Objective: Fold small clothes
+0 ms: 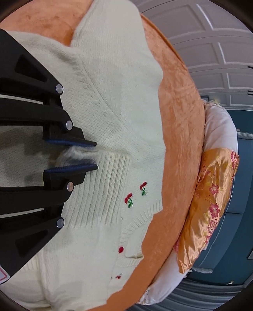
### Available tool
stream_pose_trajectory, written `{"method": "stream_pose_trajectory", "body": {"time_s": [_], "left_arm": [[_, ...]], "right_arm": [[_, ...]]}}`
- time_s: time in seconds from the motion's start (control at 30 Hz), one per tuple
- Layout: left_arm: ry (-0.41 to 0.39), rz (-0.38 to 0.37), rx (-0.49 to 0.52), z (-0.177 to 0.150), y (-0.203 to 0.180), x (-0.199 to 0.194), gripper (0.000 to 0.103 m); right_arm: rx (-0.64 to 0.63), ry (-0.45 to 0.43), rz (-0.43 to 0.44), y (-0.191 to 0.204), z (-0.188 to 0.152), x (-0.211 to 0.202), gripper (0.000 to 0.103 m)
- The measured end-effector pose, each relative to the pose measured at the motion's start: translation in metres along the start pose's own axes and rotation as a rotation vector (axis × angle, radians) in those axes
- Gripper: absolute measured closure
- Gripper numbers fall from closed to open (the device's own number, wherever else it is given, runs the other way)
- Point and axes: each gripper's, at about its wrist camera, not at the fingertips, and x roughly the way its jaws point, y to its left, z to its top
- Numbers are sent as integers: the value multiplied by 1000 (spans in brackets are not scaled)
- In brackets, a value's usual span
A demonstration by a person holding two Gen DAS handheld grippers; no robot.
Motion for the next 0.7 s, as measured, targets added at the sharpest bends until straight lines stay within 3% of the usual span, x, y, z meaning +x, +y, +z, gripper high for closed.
{"method": "stream_pose_trajectory", "body": {"time_s": [0.07,0.17,0.23,0.3,0.4,0.5,0.53,0.6,0.7], "left_arm": [[-4,23,16,-1,-3,0,85],[-11,48,38,-2,-6,0,84],[-17,57,47,-3,-8,0,84],[-24,62,49,-5,-8,0,84],[-27,72,52,-6,-10,0,82],[-29,83,45,-5,-9,0,77],[-28,89,39,-5,-7,0,73],[-29,100,27,-5,-5,1,66],[-26,99,-5,-5,2,1,56]], "right_arm": [[-58,37,-89,8,-15,16,89],[101,-2,-98,-20,-22,4,91],[195,-18,-139,-47,-27,-6,103],[240,-12,-108,-61,-26,-7,103],[140,1,-178,-46,-24,-6,103],[136,-66,-206,-44,-21,-18,103],[145,-62,-235,-50,-27,-16,103],[210,-59,-198,-68,-44,-12,103],[146,-58,-270,-53,-41,-8,103]]}}
